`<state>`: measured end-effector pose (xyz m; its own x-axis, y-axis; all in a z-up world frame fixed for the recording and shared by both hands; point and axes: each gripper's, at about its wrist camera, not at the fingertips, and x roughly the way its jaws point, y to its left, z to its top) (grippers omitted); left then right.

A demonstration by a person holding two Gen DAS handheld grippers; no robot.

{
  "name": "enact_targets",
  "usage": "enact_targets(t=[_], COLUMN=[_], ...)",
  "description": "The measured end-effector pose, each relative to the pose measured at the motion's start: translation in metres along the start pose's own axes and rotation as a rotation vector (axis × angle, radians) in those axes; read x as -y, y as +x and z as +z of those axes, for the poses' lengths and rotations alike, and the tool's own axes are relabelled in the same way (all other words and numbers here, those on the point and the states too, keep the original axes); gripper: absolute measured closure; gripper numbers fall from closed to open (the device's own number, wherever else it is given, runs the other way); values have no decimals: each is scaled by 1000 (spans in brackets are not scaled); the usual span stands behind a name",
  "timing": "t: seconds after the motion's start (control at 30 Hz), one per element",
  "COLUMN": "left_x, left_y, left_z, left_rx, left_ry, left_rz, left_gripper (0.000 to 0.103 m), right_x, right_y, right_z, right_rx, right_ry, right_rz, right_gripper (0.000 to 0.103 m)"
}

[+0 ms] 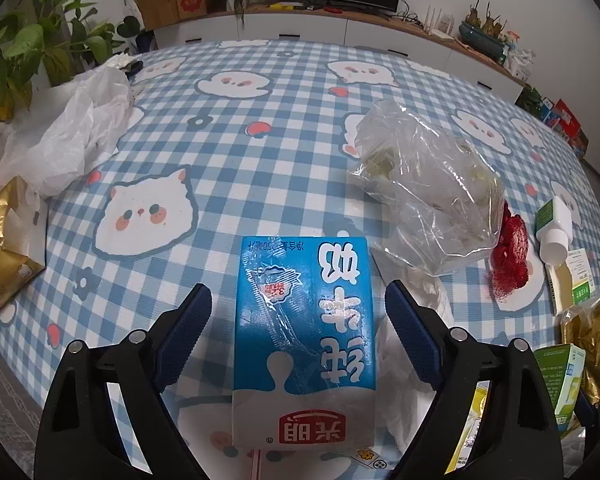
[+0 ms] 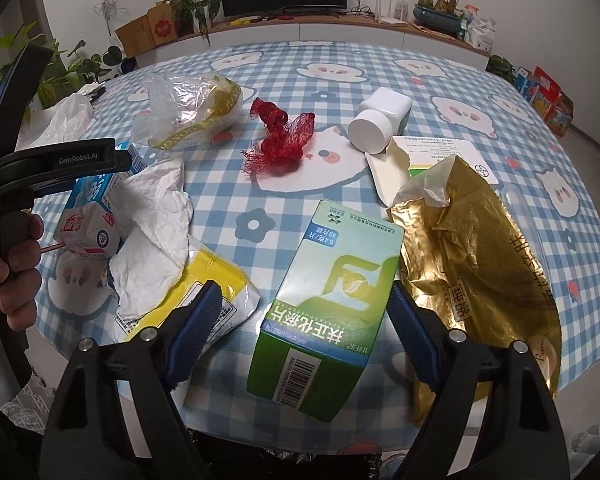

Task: Collect trash
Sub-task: 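Grasp the blue milk carton with the left tool while the right tool grasps the green medicine box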

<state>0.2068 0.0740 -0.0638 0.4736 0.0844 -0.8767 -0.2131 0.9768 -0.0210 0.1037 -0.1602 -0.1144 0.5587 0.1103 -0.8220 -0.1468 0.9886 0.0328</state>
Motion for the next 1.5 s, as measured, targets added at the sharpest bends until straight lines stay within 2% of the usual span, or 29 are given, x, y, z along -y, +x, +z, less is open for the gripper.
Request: enact_targets(t=[0.23,0.3,0.37,0.57,1.03,1.5], left_x=[-2,-1,0,-1,-5,-9], left_y=[8,8,9,7,-34,-86], left_z=[-4,-5,-6,-6,-7,-41], left_rx=[-29,-32,-36,-37,31,85], left_ry=[-6,-4,-4,-17,-3,19], left_rz=[-6,-9,-10,-16,-27,-69], left_gripper=[32,39,41,41,42,42], right_x=[2,2,2,3,4,4], right_y=[1,2,2,3,-26,-61], right_z=[-1,-1,-1,-1,3,-5], right_rx=[-7,-11,-17,-26,26,106], right_ry=[9,9,5,-1,-4,-15], right_rz=[0,3,-2,-11,-18,-4], right_gripper=[36,39,45,51,51,51])
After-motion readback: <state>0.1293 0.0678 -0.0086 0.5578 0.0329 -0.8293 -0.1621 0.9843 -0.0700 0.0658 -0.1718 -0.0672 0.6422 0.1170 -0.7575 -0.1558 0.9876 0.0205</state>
